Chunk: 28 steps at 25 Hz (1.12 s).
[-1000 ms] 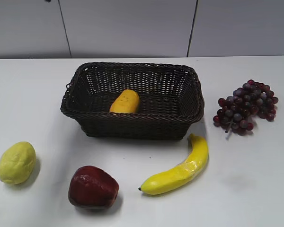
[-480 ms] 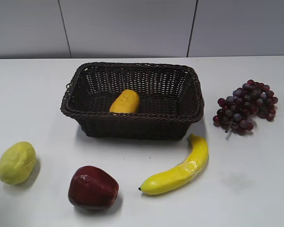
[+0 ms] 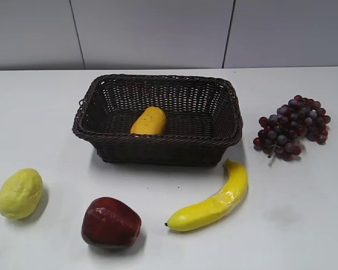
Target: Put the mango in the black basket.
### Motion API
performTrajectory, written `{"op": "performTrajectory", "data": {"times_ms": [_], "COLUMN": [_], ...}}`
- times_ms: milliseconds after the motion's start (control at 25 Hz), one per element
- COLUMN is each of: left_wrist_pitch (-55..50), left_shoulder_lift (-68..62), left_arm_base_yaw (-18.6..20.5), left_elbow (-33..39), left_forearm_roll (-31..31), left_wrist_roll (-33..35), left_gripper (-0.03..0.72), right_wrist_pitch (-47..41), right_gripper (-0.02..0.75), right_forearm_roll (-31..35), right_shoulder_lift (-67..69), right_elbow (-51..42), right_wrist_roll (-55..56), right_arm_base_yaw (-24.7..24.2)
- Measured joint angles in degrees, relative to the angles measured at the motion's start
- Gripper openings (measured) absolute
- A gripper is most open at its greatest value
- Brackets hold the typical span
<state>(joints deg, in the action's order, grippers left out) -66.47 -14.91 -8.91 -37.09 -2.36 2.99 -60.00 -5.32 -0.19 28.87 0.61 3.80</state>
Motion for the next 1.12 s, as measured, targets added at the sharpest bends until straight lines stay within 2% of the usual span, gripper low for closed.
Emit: {"op": "performTrajectory", "data": {"times_ms": [240,400,600,1120], "left_wrist_pitch": [1.71,2.18,3.58,4.17], "left_shoulder_lift": [14.85,15.26,15.26,15.26], "left_arm_base_yaw": [0.0,0.0,0.0,0.0], "left_elbow": [0.11,1.78,9.01,9.22], "left_forearm_roll": [-3.14,-3.33,-1.91,-1.41], "left_wrist_roll": [0.0,0.0,0.05,0.1], "left_gripper": [0.569,0.568,0.569,0.569], "right_wrist_pitch": [0.0,0.0,0.0,0.0], "right_gripper": [0.498,0.498,0.498,0.498], "right_forearm_roll": [0.0,0.05,0.05,0.05], "right_shoulder_lift": [0.0,0.0,0.0,0.0], "right_elbow": [0.0,0.0,0.0,0.0], "right_wrist_roll": [0.0,0.0,0.0,0.0], "right_arm_base_yaw": [0.0,0.0,0.0,0.0]}}
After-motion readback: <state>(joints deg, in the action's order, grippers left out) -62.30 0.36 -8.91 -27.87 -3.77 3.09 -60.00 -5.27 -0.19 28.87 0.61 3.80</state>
